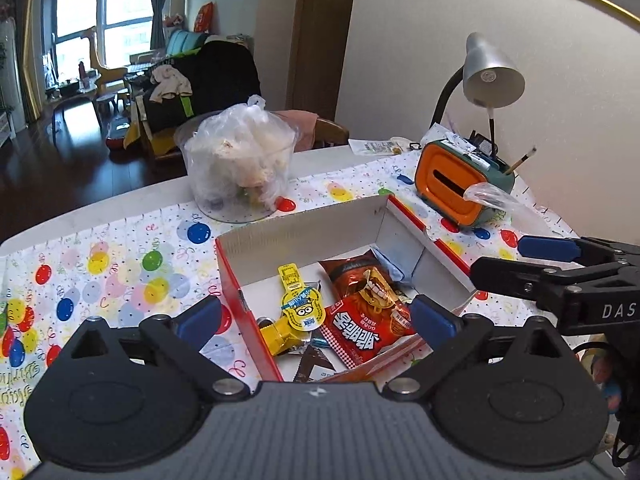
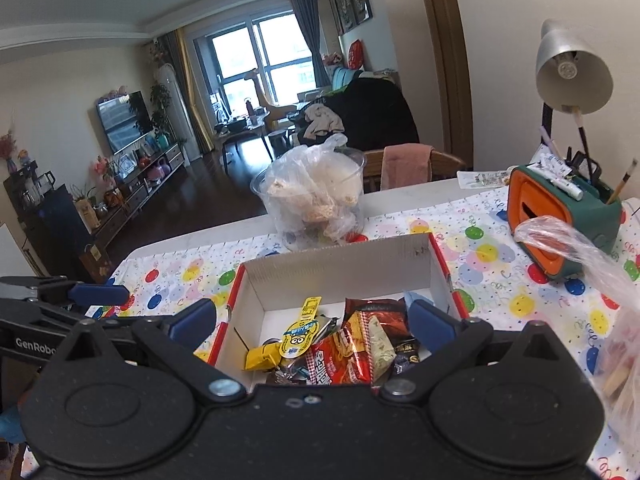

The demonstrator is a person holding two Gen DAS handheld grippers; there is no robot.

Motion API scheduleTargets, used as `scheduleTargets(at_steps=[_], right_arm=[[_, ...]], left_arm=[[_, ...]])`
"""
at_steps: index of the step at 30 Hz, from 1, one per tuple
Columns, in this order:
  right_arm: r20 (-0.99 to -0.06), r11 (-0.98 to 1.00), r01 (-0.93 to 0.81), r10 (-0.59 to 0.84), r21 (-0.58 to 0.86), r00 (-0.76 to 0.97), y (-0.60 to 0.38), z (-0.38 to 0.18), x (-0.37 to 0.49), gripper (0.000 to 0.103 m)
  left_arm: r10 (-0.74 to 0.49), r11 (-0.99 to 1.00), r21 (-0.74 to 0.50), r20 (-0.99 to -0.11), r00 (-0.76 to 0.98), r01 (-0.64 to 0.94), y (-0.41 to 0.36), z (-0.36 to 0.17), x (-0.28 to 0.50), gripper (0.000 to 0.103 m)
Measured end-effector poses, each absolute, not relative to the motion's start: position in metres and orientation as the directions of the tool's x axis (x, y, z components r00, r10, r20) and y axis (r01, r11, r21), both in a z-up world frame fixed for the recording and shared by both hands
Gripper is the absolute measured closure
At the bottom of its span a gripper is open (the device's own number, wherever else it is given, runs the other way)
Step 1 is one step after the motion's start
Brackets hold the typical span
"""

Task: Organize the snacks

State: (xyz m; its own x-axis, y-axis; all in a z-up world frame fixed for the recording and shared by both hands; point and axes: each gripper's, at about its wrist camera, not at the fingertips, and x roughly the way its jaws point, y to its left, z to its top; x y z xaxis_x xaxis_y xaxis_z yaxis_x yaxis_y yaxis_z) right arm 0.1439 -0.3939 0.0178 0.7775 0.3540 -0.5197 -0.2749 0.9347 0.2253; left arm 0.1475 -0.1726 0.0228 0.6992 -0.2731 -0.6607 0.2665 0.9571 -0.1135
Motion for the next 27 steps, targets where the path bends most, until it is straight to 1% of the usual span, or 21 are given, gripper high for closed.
scheduleTargets(at_steps=[6, 9, 13, 27], right_arm=[[-0.505, 0.934, -0.269, 0.355, 0.237, 0.787, -0.394, 0.022, 0.135, 0.000], [-0.506, 0.939, -0.264, 0.341, 0.220, 0.792, -0.394, 0.023, 0.134, 0.000], [-0.503, 0.939, -0.264, 0.341, 0.219, 0.794, -0.392, 0.023, 0.130, 0.000], [-0.512, 0.940, -0.277, 0.342, 0.201, 0.788, -0.385, 0.021, 0.128, 0.000]], left_arm=[[-0.265, 0.959, -0.102, -0.645, 0.717, 0.263, -0.172, 0.028, 0.137, 0.002], [-0.262, 0.960, -0.097, -0.640, 0.722, 0.262, -0.171, 0.029, 0.134, 0.002], [-0.274, 0.958, -0.112, -0.643, 0.715, 0.266, -0.170, 0.029, 0.131, 0.002], [-0.259, 0.964, -0.125, -0.650, 0.715, 0.236, -0.167, 0.026, 0.125, 0.002]])
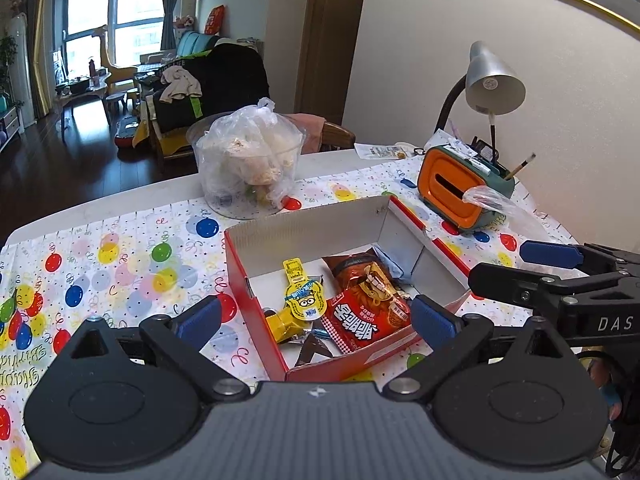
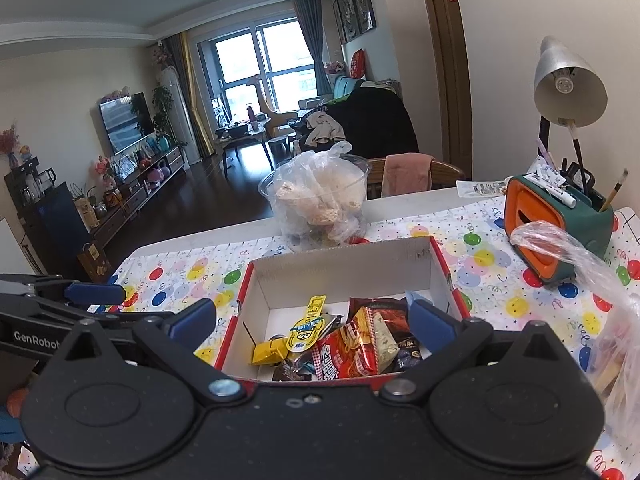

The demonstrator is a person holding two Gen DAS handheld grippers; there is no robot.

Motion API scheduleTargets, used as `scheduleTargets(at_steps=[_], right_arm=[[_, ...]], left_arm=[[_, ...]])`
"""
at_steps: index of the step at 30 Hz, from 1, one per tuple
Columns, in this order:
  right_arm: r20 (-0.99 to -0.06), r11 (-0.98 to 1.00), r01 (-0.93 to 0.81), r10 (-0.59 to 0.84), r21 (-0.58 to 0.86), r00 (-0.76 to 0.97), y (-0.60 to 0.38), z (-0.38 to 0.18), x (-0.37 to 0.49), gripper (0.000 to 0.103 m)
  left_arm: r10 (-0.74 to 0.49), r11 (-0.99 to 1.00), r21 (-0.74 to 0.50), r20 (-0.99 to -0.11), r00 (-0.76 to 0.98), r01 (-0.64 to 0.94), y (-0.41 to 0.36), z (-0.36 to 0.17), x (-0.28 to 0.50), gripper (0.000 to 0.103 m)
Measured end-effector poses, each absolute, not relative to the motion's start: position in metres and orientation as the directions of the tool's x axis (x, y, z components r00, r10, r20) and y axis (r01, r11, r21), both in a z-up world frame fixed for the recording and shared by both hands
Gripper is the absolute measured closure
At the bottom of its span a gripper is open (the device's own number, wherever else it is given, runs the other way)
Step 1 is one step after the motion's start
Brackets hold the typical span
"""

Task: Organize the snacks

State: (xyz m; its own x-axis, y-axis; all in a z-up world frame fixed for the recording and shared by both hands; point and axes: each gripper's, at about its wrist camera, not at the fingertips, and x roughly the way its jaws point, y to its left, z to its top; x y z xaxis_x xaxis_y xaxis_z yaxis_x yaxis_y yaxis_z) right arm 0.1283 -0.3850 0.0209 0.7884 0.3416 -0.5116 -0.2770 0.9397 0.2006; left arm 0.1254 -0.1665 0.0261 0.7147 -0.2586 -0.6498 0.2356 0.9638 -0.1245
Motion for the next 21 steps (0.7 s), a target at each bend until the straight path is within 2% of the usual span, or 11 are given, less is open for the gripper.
scheduleTargets(at_steps=[21], right_arm=[[-0.520, 0.940, -0.272, 0.340, 0.205, 0.783, -0.3852, 0.0173, 0.1324, 0.000]], left_arm=[[-0.240, 0.969, -0.116, -0.649, 0.722, 0.217, -0.1660, 0.0240, 0.1273, 0.002]])
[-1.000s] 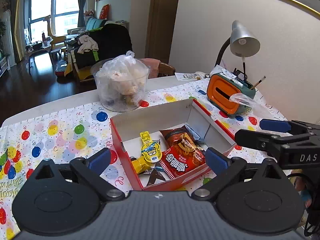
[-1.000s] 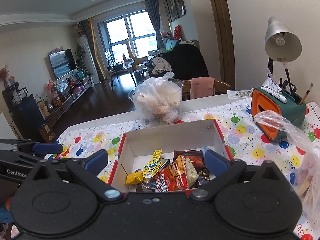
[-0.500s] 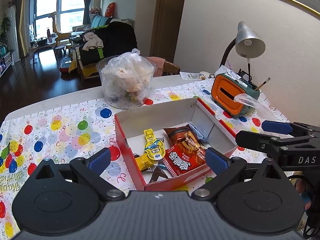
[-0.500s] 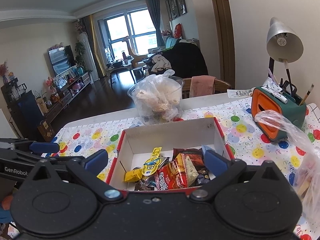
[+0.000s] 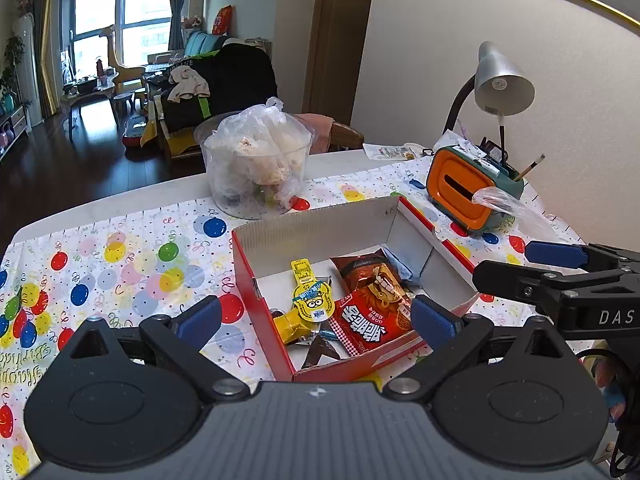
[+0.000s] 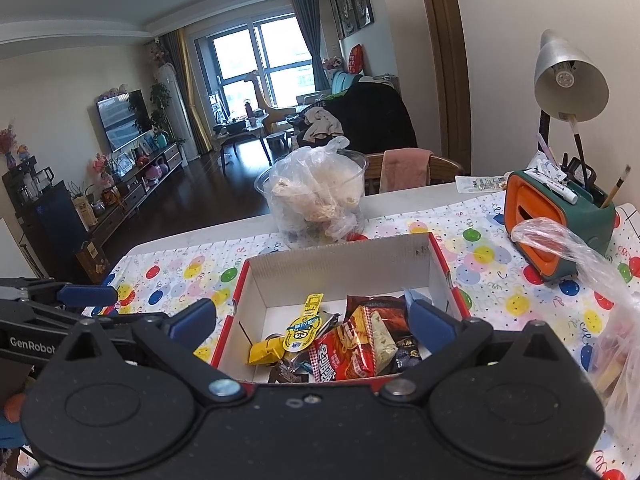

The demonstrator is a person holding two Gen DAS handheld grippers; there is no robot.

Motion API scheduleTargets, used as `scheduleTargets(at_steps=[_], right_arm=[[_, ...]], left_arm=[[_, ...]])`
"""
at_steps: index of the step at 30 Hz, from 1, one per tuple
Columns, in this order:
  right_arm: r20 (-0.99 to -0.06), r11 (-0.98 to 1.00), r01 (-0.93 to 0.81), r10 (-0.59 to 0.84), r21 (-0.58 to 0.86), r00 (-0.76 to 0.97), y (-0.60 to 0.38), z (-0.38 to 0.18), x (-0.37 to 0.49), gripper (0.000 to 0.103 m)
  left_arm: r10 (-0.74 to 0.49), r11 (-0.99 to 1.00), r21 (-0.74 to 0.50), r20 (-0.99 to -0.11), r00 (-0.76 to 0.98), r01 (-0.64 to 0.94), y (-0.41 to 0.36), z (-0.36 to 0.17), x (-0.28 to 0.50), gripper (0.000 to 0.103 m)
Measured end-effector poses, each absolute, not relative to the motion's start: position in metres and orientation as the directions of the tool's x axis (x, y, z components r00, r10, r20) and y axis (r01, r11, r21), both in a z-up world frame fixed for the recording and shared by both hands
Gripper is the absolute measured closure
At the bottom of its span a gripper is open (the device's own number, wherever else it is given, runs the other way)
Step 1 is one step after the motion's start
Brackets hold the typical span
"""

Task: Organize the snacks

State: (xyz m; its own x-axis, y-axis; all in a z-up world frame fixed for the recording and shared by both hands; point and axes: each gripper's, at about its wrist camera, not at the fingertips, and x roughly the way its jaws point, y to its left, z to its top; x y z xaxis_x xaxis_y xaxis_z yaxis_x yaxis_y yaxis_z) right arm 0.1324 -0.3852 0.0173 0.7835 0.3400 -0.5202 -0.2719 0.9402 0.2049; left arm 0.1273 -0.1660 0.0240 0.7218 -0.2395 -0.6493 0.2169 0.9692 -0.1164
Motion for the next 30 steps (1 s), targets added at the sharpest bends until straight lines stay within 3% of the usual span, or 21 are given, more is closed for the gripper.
scheduleTargets(at_steps=[30], right_arm=[[-0.548, 0.944, -0.259, 0.331, 0.206, 0.768, -0.383, 0.010, 0.138, 0.000]], left_arm=[[-0.268, 0.962, -0.150, -0.686, 0.676, 0.229, -0.164, 0.009, 0.137, 0.002]])
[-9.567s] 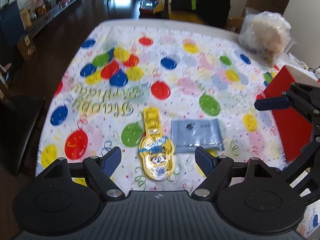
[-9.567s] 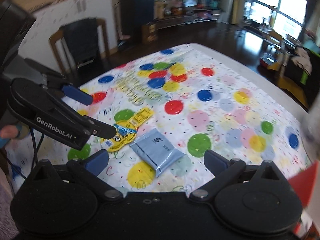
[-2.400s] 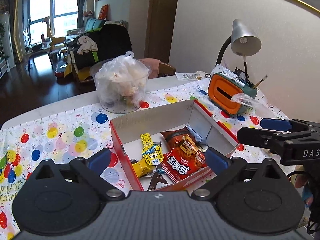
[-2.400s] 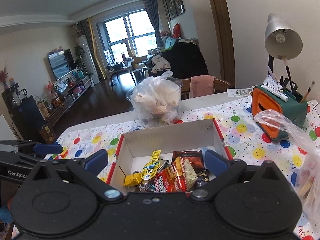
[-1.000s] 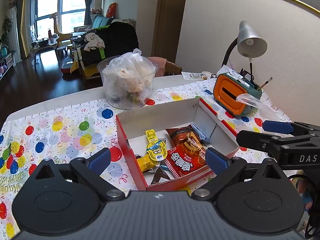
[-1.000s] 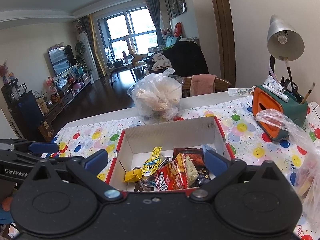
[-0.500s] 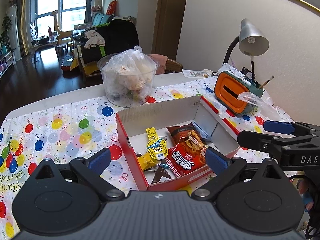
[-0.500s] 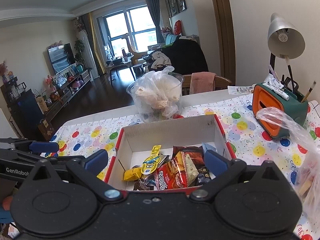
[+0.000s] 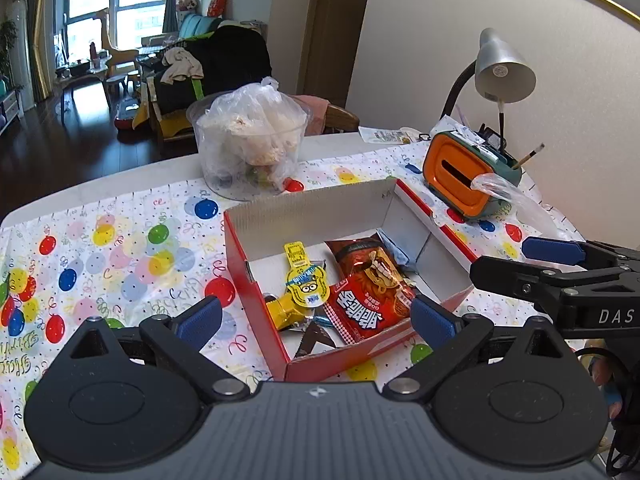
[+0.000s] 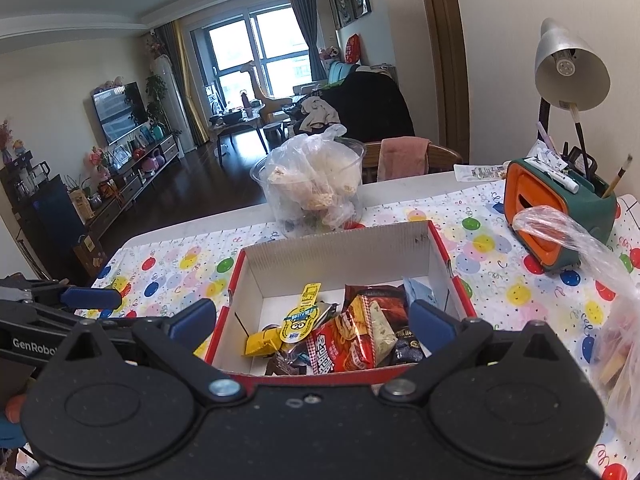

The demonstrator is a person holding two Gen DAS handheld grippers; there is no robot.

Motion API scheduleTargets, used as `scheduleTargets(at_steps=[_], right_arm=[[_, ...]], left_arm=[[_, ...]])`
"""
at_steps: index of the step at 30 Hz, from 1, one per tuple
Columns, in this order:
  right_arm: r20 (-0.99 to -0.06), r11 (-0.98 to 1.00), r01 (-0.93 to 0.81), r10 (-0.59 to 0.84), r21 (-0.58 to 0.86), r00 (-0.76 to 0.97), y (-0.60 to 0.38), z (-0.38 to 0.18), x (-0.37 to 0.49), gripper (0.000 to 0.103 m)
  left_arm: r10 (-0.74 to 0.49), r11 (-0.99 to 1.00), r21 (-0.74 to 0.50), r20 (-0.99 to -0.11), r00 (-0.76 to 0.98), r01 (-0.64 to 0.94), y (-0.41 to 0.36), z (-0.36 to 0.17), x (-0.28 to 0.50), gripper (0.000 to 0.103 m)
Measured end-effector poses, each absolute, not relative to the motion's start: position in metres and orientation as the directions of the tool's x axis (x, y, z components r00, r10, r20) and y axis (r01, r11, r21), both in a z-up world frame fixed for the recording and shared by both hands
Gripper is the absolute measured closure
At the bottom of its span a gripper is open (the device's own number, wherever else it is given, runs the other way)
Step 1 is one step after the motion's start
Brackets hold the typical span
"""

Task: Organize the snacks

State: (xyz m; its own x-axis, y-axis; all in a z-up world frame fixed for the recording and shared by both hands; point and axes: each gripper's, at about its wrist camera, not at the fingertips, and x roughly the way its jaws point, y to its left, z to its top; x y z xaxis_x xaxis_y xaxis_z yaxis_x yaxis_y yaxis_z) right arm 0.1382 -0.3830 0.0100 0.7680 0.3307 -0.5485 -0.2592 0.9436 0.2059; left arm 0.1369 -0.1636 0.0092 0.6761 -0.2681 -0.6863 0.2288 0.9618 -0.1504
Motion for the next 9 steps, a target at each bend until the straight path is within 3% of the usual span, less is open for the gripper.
scheduleTargets(at_steps=[9], right_arm=[[-0.554, 0.945, -0.255, 0.327, 0.206, 0.766, -0.3834, 0.0080, 0.1373, 0.000]], left_arm=[[-0.274, 0.960, -0.156, -0.696, 0.664, 0.233, -0.1646, 0.0071, 0.1384, 0.002]])
